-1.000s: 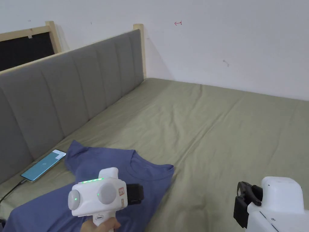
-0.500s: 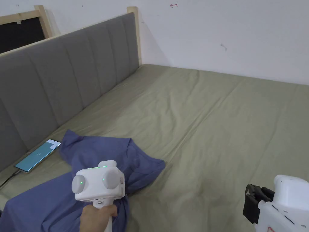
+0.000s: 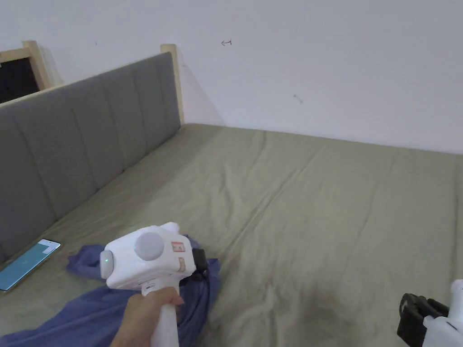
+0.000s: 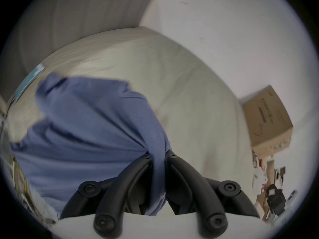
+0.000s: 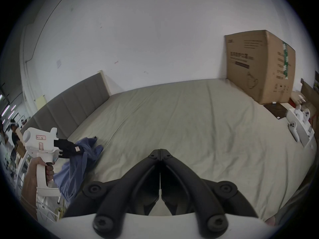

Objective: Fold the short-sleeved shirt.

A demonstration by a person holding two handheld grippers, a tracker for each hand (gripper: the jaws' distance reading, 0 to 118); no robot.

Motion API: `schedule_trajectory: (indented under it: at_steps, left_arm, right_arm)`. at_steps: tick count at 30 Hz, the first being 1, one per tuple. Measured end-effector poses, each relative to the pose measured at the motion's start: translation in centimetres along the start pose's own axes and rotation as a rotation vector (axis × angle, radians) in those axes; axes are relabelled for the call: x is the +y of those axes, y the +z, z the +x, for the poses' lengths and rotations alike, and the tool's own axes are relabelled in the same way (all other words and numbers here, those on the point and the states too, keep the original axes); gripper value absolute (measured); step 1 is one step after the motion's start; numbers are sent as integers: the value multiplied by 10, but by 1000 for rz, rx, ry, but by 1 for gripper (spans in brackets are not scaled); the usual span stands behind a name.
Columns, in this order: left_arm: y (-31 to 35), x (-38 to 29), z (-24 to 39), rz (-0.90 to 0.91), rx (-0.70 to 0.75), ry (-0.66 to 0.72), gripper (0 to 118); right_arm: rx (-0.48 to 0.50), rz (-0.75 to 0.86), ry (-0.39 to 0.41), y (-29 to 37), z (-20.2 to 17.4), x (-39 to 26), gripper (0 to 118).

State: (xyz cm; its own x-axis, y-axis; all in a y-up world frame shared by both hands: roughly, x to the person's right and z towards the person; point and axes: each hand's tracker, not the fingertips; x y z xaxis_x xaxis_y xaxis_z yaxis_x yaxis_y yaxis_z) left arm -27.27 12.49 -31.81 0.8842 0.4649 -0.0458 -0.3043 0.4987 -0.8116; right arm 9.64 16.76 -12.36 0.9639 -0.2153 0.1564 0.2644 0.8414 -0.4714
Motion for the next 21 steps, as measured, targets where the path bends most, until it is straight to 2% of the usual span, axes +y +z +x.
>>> schedule_trajectory:
  at_steps: [2,4,9,13,16,18,20,21]
  left_arm:
    - [-7,1,46,-16,-17,-105,10]
    - [-15,-8,92,-20,-65,-153,10]
    - [-36,-66,218,-156,-367,-261,10]
    - [-40,-133,324,-275,-570,-465,10]
    - [-45,-191,379,-361,-690,-531,10]
    - [-62,-229,397,-447,-670,-586,10]
    - [-87,-268,402,-498,-555,-679,10]
    - [-100,-280,397,-514,-516,-678,10]
  right_arm:
    - [-33,22,-36,10,16,6,0]
    - [-67,52,-66,22,35,12,0]
    - [-178,126,-117,62,72,24,0]
    - [-264,167,-195,91,108,27,0]
    - [-320,187,-237,111,130,24,0]
    - [-358,189,-248,119,144,21,0]
    - [-392,175,-261,124,159,17,0]
    - [-397,170,-270,126,164,14,0]
